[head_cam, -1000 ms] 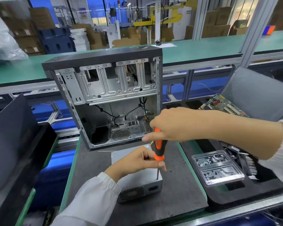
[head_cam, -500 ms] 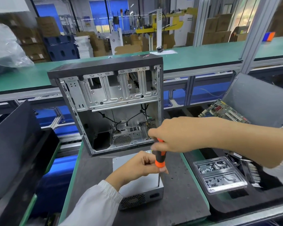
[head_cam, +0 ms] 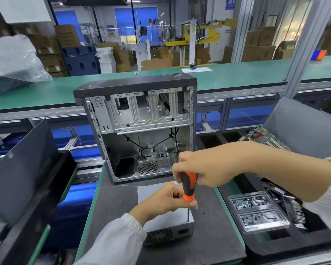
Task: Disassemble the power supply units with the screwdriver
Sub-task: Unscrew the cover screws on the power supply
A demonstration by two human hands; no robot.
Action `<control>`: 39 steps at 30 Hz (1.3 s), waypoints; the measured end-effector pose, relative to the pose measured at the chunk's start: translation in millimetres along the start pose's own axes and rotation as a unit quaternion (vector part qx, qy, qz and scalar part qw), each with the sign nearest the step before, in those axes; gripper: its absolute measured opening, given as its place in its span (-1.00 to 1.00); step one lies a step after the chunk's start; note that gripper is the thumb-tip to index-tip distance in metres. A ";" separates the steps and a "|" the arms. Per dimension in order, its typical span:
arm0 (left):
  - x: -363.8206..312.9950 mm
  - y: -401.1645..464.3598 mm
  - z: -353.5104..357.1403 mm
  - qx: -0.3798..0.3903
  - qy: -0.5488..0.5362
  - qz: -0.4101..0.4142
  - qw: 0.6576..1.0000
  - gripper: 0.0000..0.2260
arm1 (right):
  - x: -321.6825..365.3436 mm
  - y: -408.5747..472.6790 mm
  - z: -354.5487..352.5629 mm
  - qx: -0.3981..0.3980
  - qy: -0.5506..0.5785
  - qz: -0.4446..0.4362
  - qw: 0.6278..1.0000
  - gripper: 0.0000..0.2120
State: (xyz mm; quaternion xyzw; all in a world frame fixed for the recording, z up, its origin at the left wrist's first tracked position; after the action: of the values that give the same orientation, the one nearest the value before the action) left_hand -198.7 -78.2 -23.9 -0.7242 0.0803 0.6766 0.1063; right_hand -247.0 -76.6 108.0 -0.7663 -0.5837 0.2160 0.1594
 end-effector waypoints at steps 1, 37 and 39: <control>-0.9 -1.4 0.5 -0.001 0.002 -0.001 1.000 -0.83 | 1.9 -1.8 -0.6 0.008 0.018 -0.012 1.000 -0.68; -4.1 -7.2 7.9 0.021 -0.012 -0.026 0.999 -0.77 | -5.9 10.7 -12.5 -0.049 0.021 0.192 0.980 -0.80; -4.6 -6.9 6.6 0.016 -0.010 -0.023 1.000 -0.78 | -1.6 6.6 -6.0 0.007 0.094 0.126 0.987 -0.72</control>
State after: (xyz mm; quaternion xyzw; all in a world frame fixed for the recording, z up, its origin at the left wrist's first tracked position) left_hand -203.6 -70.0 -19.4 -0.7172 0.0729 0.6799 0.1344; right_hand -238.9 -79.9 110.0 -0.8496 -0.4631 0.1654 0.1906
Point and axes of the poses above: each hand's wrist, its own y-axis towards the middle knuckle, its own z-axis out of the palm, x = y × z, the point moved 9 cm from there along y, towards the middle knuckle, and after that the axes turned 10 degrees about -y, right-handed, at the moved point
